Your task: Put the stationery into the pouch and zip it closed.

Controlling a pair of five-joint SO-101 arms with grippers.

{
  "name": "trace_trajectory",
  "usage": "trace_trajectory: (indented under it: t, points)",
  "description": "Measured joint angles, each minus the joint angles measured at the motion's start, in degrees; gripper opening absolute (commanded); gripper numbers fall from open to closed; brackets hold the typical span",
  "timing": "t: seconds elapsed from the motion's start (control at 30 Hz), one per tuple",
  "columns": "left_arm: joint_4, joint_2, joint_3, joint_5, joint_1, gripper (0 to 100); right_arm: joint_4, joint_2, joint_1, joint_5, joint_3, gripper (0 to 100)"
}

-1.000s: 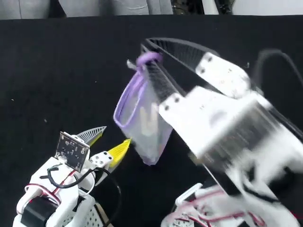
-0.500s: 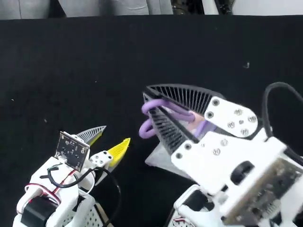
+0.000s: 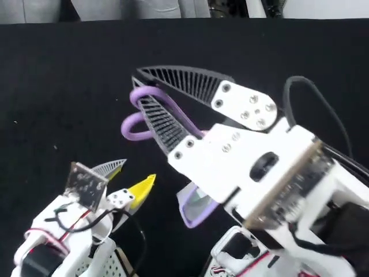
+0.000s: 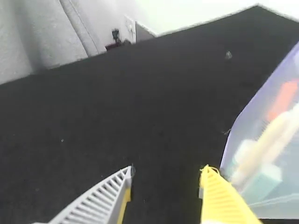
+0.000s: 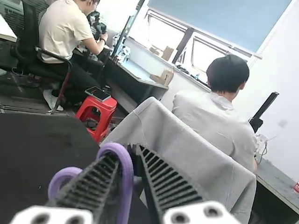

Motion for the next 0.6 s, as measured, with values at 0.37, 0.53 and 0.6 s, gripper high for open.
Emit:
trace_trajectory:
  t: [0.37, 0.53, 0.6]
  points:
    - [8.97, 0.00, -22.95, 0.00, 0.00, 23, -6.59, 0.35, 3.25, 0.00, 6.95, 1.1]
    - [11.60, -0.18, -34.81, 0.00, 0.62, 23, -6.59, 0.35, 3.34, 0.00, 6.95, 1.1]
    - [11.60, -0.18, -35.34, 0.00, 3.96, 23, -6.59, 0.35, 3.43, 0.00, 6.95, 1.1]
